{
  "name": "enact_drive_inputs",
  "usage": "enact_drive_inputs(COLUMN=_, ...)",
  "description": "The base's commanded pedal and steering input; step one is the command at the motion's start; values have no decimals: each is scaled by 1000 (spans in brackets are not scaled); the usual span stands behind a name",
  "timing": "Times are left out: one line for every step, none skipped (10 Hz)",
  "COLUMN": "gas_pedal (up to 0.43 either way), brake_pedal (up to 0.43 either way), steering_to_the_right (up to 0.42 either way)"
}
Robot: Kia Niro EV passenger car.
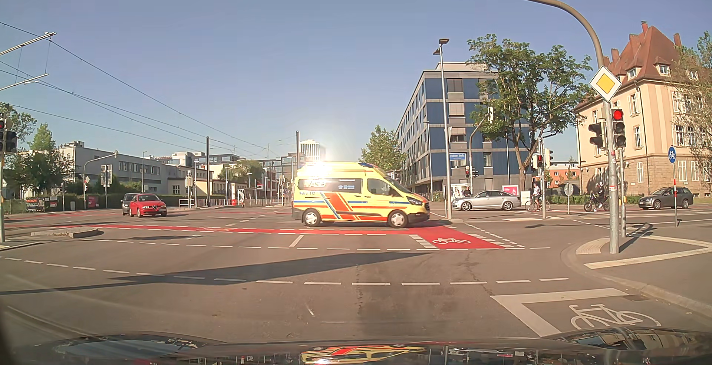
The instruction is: Follow the waypoints while adhering to traffic rules and regulations
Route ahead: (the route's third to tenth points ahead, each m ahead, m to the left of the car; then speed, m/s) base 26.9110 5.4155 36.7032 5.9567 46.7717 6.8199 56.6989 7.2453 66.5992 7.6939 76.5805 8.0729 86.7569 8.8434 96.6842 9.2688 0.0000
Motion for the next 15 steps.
enact_drive_inputs(gas_pedal=0, brake_pedal=177, steering_to_the_right=-51)
enact_drive_inputs(gas_pedal=0, brake_pedal=177, steering_to_the_right=-51)
enact_drive_inputs(gas_pedal=0, brake_pedal=177, steering_to_the_right=-51)
enact_drive_inputs(gas_pedal=0, brake_pedal=177, steering_to_the_right=-51)
enact_drive_inputs(gas_pedal=0, brake_pedal=177, steering_to_the_right=-51)
enact_drive_inputs(gas_pedal=0, brake_pedal=177, steering_to_the_right=-51)
enact_drive_inputs(gas_pedal=0, brake_pedal=177, steering_to_the_right=-51)
enact_drive_inputs(gas_pedal=0, brake_pedal=177, steering_to_the_right=-51)
enact_drive_inputs(gas_pedal=0, brake_pedal=177, steering_to_the_right=-51)
enact_drive_inputs(gas_pedal=0, brake_pedal=177, steering_to_the_right=-51)
enact_drive_inputs(gas_pedal=0, brake_pedal=177, steering_to_the_right=-51)
enact_drive_inputs(gas_pedal=0, brake_pedal=177, steering_to_the_right=-51)
enact_drive_inputs(gas_pedal=0, brake_pedal=177, steering_to_the_right=-51)
enact_drive_inputs(gas_pedal=0, brake_pedal=177, steering_to_the_right=-51)
enact_drive_inputs(gas_pedal=0, brake_pedal=177, steering_to_the_right=-51)
